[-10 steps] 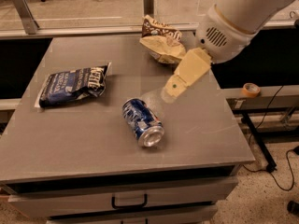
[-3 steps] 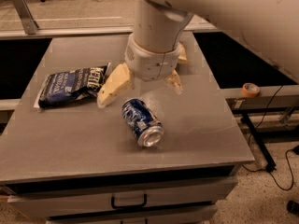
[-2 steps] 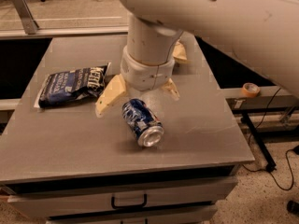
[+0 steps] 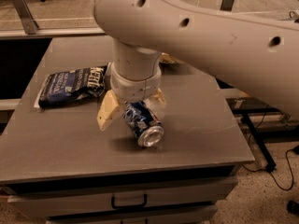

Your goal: Place pepsi can upright

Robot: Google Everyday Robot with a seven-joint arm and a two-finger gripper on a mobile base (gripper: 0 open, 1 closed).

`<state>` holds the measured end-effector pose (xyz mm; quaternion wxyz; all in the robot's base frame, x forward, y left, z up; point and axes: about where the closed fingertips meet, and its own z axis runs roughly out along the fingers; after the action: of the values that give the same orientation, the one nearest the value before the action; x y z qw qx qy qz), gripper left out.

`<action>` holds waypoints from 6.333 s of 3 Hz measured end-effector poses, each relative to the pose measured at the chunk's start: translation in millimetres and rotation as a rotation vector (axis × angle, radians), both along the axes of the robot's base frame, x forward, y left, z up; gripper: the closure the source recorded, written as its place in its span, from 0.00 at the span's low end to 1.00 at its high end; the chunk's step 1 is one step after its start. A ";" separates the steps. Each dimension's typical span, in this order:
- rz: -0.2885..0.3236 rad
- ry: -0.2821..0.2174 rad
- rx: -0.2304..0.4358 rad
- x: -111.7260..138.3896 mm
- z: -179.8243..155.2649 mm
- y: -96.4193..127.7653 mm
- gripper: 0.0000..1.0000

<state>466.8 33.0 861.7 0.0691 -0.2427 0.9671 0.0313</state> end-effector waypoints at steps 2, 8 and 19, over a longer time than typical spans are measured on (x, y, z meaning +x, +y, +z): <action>0.069 0.010 -0.018 2.1 -29.1 10.9 0.63; 0.091 -0.419 0.600 74.1 75.9 -74.0 1.00; 0.353 -0.975 0.858 117.9 28.2 -94.5 0.00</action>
Offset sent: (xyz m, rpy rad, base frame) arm 0.0038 0.0168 -0.0480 -0.0255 0.0292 0.1184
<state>584.7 -61.6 889.9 0.5819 -0.3346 0.6731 0.3104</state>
